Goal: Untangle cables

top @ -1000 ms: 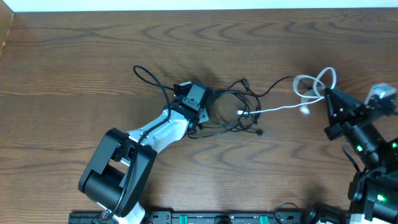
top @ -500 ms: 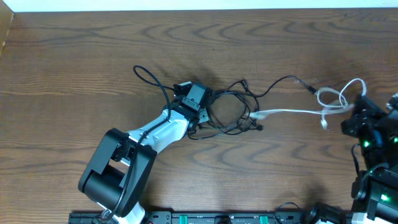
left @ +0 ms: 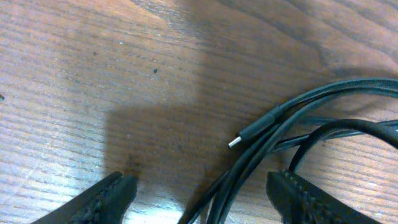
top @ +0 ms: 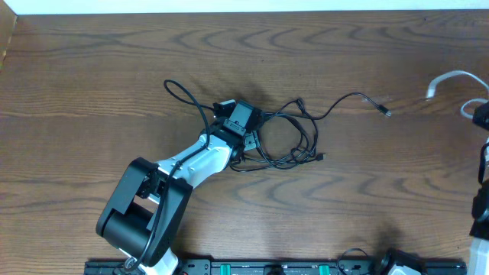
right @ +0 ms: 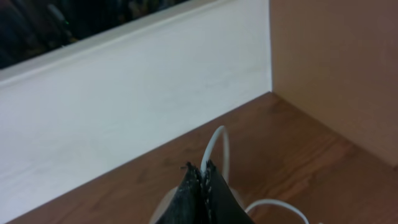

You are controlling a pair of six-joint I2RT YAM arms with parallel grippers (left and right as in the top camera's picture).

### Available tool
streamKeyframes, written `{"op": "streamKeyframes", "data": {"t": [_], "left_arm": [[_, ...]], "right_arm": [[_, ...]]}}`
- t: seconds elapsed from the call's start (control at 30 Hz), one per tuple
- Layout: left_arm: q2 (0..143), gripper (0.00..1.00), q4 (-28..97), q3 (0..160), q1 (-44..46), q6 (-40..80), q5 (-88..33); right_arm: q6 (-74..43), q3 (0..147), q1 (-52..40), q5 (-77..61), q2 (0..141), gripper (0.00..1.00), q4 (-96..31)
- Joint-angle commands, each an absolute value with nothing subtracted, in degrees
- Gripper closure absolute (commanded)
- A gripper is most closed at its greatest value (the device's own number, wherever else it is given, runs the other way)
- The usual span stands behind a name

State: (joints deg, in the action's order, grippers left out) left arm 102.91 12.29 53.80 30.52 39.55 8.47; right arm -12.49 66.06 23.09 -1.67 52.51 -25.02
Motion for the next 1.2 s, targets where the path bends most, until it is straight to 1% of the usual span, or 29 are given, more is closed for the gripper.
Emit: {"op": "streamKeyframes", "data": {"t": [0.0,0.07,0.1,0.37,0.53,0.6,0.73,1.0,1.17], "left_arm": [[103.8,0.09,13.2,54.2,30.3,39.4,8.5],[103.8,0.08,13.2,54.2,30.3,39.4,8.5],[103.8,0.02,13.2,54.2,30.3,39.4,8.5],[103.8,0.02,12.7,54.2,30.3,39.4,8.3],[100.7,0.02,12.8,54.3,30.3,36.9,1.9],[97.1,0.02,12.8,54.3,30.3,33.1,-1.0],[87.4,0.02,15.4,54.3,30.3,29.0,-2.3],[66.7,0.02,28.4,54.3,30.3,28.1,-2.4],[56.8,0.02,32.2,54.2,30.3,25.9,-2.0]], "right_arm": [[-10.6,68.3,23.4,-0.8,53.6,0.99,-25.6],[-10.6,68.3,23.4,-0.8,53.6,0.99,-24.9],[-10.6,68.3,23.4,-0.8,53.6,0.99,-24.4],[-10.7,68.6,23.3,-4.1,53.5,0.99,-20.6],[-10.6,68.6,23.3,-4.7,53.5,0.99,-20.6],[-10.6,68.6,23.3,-4.7,53.5,0.99,-20.6],[-10.6,68.6,23.3,-4.7,53.5,0.99,-20.6],[-10.6,68.6,23.3,-5.1,53.5,0.99,-20.5],[-9.0,68.6,23.3,-5.1,53.5,0.99,-20.7]]}}
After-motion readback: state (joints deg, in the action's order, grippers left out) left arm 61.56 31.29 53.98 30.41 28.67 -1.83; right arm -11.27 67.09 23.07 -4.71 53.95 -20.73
